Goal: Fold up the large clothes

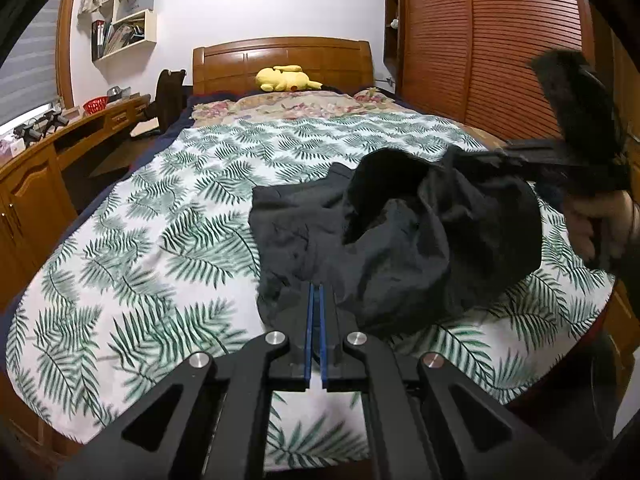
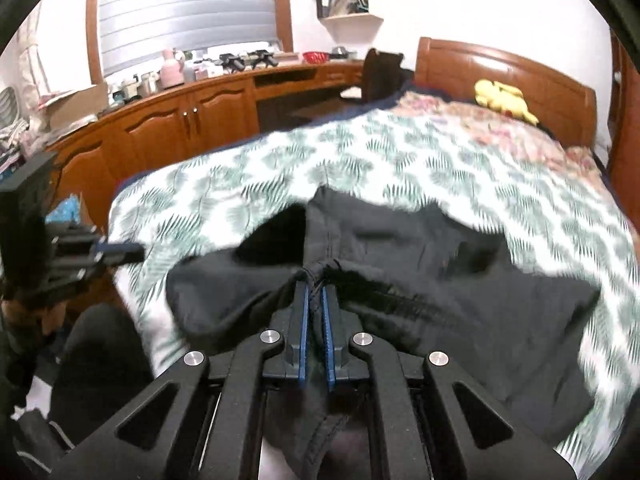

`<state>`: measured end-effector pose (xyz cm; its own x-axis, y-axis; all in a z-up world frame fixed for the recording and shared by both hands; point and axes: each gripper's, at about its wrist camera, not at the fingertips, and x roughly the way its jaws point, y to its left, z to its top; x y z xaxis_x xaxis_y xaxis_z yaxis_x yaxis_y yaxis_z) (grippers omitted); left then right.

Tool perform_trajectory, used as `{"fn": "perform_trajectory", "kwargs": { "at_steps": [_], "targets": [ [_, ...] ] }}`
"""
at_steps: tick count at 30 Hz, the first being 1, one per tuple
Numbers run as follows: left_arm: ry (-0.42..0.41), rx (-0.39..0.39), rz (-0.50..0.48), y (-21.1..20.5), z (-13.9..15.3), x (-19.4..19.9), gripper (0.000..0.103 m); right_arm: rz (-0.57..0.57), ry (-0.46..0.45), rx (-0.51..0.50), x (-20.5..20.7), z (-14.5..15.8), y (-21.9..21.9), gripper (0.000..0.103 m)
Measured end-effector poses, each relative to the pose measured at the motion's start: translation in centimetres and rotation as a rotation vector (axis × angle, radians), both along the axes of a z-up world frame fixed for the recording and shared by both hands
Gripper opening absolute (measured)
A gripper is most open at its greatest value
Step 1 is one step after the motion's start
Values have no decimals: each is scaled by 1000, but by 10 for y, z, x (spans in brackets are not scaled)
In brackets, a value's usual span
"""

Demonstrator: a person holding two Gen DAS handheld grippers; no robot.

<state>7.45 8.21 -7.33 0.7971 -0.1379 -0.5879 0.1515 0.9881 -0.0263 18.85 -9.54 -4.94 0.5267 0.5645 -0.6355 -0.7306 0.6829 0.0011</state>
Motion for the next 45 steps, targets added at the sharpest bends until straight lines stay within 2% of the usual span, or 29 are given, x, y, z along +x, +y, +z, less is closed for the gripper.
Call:
{"fn": "perform_trajectory", "kwargs": {
  "at_steps": [7,15,22,25,27,28,29,30,33,35,41,45],
  "targets": [
    [-26,-9,27,20,6,20,0,25,-81,-75,68,13,53,4],
    [-20,-19,51,44,-2,53,0,33,-170,-167,156,21,122,4],
    [1,-35,72,62,-15,80,0,44,-184,-230,215,6,181,4],
    [11,-44,73,63,-18,88,0,25,-199,-233,226,2,191,6],
    [15,-46,67,60,-19,94,0,-10,-231,-188,226,10,188,8],
    [16,-44,65,58,-17,96,0,-25,-224,-152,227,17,183,15],
    [17,-42,61,56,-17,99,0,-33,-196,-123,229,24,176,41],
    [16,-41,52,52,-15,101,0,-37,-190,-118,229,27,171,55],
    [12,-38,31,39,-11,107,0,-37,-224,-126,220,35,139,55],
    [10,-35,10,28,-7,114,0,-48,-203,-144,218,34,113,56],
    [13,-24,-39,1,0,135,0,-83,-58,-201,230,-5,52,56],
    [15,-7,-28,2,-2,143,4,-89,45,-150,239,-34,44,56]
  ]
}}
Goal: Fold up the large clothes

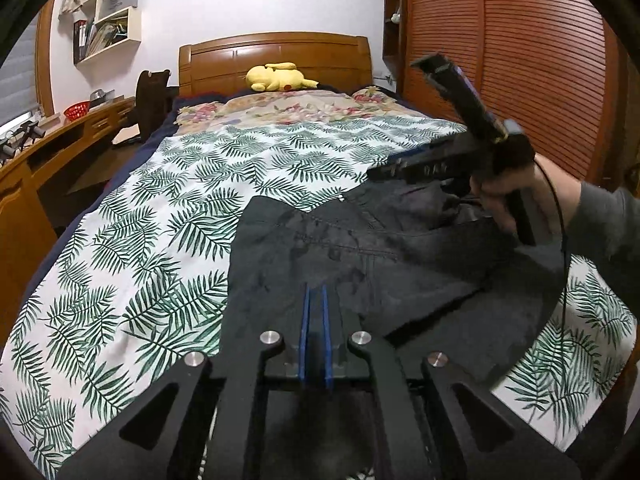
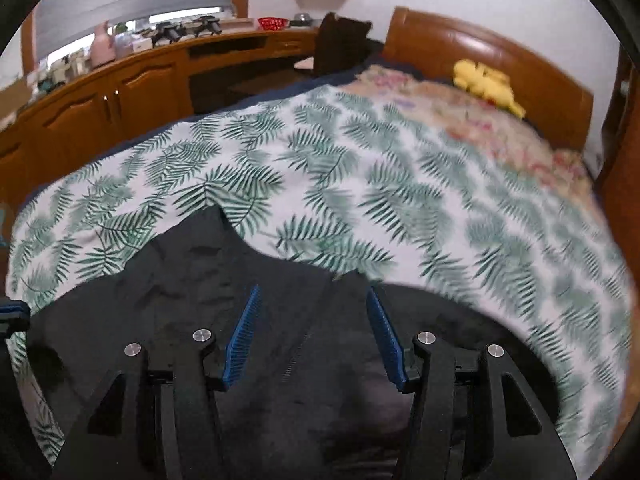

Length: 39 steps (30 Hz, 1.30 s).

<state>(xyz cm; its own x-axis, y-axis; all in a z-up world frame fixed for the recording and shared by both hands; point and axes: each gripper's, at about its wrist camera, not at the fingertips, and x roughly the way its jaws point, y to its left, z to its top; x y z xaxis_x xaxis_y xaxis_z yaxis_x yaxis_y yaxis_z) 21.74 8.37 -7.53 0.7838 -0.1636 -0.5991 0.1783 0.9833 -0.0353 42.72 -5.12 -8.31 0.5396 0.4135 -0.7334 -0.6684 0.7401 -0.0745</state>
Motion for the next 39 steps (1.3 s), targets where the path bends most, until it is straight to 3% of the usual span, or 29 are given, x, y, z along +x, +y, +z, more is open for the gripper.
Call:
{"fn": "perform_trajectory", "kwargs": {
  "at_steps": [8,14,15,16,17,18,19,25,33,39],
  "targets": [
    [-18,-53,39,33,-6,4,15,76,166,39,12,-54,47,56],
    [-11,-79,54,55,-11,4,25,123,265,-21,17,-83,78,54],
    [-9,-82,56,58,-12,4,25,138,264,-44,16,-86,83,38],
    [-8,-86,56,60,-12,3,26,158,262,-63,14,-89,89,31],
    [-6,-91,56,63,-13,2,26,169,262,-74,13,-90,92,17],
    [-4,-91,56,64,-14,2,27,180,262,-85,12,-91,94,9],
    [-3,-88,57,65,-15,0,27,197,261,-98,9,-91,98,7],
    [-1,-85,73,75,-18,-9,27,226,136,-151,-2,-85,117,3],
    [-19,-89,86,80,-15,-16,28,203,-83,-103,6,-47,165,2],
    [-13,-88,64,70,-16,-10,28,173,-186,-44,4,-25,193,4]
  ]
}}
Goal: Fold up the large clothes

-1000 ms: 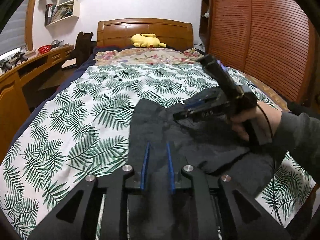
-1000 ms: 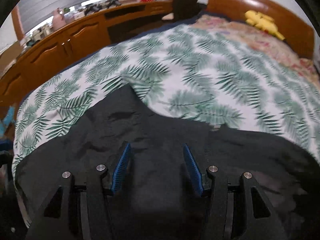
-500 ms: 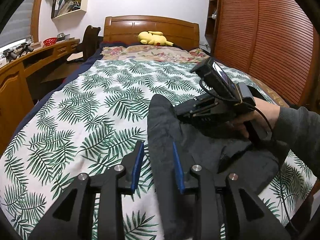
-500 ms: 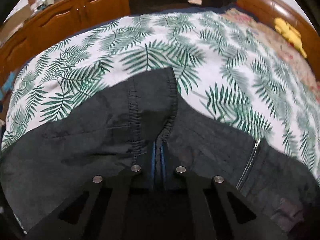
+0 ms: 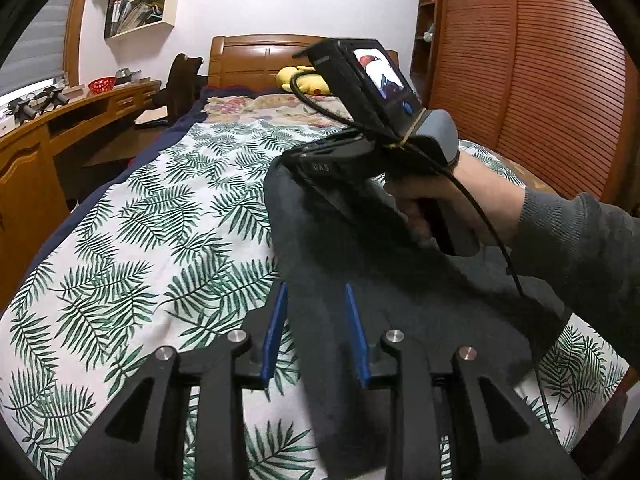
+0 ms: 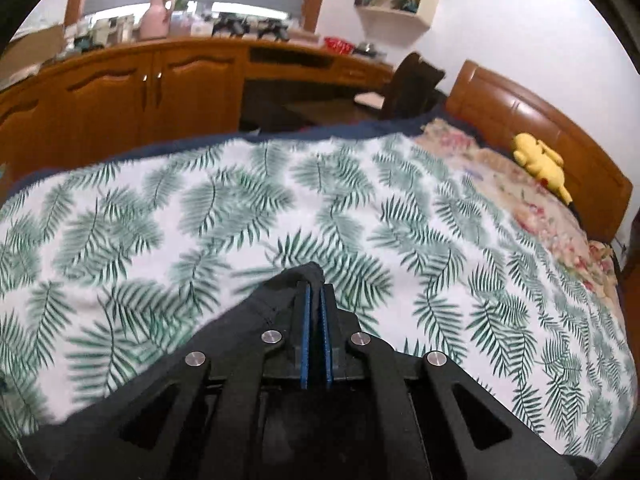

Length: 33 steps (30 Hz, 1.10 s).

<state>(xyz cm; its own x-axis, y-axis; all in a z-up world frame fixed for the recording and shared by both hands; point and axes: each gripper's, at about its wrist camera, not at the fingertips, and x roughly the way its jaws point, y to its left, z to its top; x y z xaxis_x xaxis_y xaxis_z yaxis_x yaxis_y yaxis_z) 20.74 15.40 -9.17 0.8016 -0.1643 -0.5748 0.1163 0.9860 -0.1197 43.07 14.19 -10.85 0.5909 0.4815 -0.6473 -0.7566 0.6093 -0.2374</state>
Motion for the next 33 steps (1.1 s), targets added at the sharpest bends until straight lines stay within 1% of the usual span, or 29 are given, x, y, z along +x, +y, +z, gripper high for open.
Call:
{"fn": "perform_trajectory", "kwargs": {
  "at_steps": [1,2,3,5,9,11,12,14,16,17,19,23,26,28,29,30,31,33],
  "targets": [
    [1,0,-4,-2,0,1,28,-9,1,8,0,2,-1,8],
    [1,1,-8,-6,1,2,28,-29,-3,9,0,5,-6,17],
    [0,3,-8,-9,2,3,28,-49,-7,5,3,8,-11,32],
    [-1,4,-17,-16,3,5,28,-87,0,4,9,17,-33,48],
    [-5,8,-39,-29,7,8,28,-169,-25,-16,14,34,-100,52],
    [-3,12,-48,-36,7,9,28,-231,-16,-48,19,36,-143,53],
    [-1,14,-54,-40,6,10,28,-279,-11,-69,25,35,-172,53],
    [2,19,-64,-46,6,11,28,-359,17,-107,35,29,-214,53],
    [4,22,-73,-52,5,13,28,-445,70,-140,48,18,-261,53],
    [6,20,-77,-56,4,14,28,-474,86,-146,51,12,-277,53],
    [11,26,-88,-63,3,16,28,-543,155,-133,62,-2,-318,53],
    [21,38,-111,-76,-1,20,28,-627,274,-64,72,-24,-372,53],
    [30,46,-129,-86,-4,22,28,-648,316,-49,70,-36,-390,53],
    [33,52,-141,-91,-4,24,28,-658,357,-48,72,-44,-394,53],
    [34,56,-147,-94,-5,25,28,-659,377,-47,73,-47,-395,48],
    [35,57,-152,-96,-5,25,28,-651,403,-36,73,-50,-397,24],
    [36,58,-154,-97,-5,26,28,-635,433,-15,72,-52,-398,10],
    [37,58,-159,-99,-5,27,28,-620,422,-2,67,-48,-397,2]
  ]
}}
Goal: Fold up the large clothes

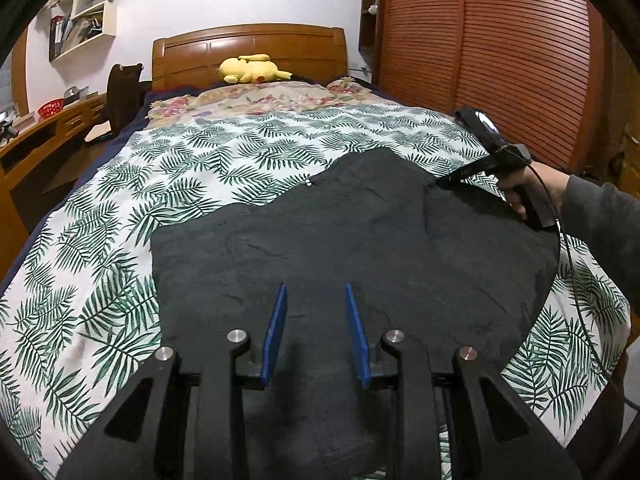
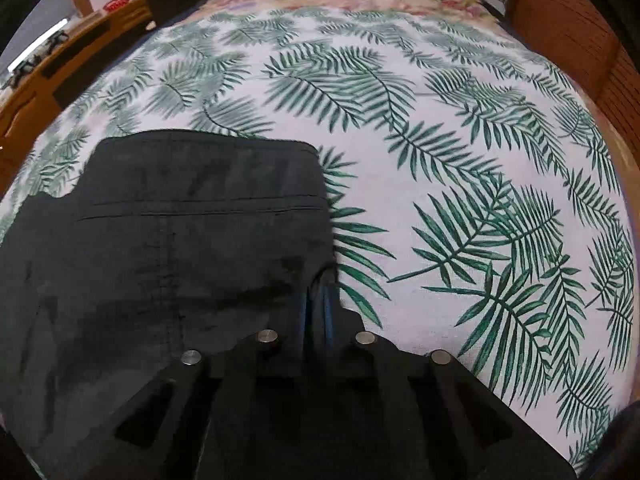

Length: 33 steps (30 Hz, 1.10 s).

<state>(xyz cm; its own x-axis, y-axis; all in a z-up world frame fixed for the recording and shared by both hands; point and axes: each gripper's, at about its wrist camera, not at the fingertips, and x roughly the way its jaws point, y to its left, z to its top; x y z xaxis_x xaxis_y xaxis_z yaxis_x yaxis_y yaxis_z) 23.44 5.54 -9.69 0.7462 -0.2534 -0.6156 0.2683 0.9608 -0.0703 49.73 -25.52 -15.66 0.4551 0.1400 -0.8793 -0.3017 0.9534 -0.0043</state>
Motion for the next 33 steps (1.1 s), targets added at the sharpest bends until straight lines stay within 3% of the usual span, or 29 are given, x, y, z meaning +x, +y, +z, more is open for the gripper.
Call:
{"fn": "perform_trajectory", "kwargs": {
  "at_steps": [3,7,11,13,14,15,17,22,25,29,33],
  "targets": [
    [1,1,-4,-1,-1,0,28,-38,-86,-17,-9,19,-5,0],
    [2,4,-4,-1,0,-1,28,-215,-173,-156,-12,39,-29,0],
    [-3,2,1,1,2,-4,28,-271,-162,-141,-19,46,-58,0],
    [-4,1,5,2,3,-5,28,-252,-151,-100,-31,49,-66,8],
    [-5,0,5,2,4,-7,28,-241,-146,-89,-42,51,-68,25],
    [-6,0,5,2,5,-8,28,-227,-142,-85,-52,51,-68,48],
    [-12,5,3,1,6,-12,28,-195,-146,-61,-77,52,-65,63],
    [-21,22,2,-3,9,-23,28,-107,-134,16,-147,50,-52,64],
    [-19,22,11,-2,10,-34,29,-86,-132,48,-180,45,-50,70],
    [-4,14,44,4,9,-46,31,-87,-139,39,-204,34,-52,80],
    [12,-1,96,15,10,-61,33,-129,-113,97,-211,19,-69,82]
  ]
}}
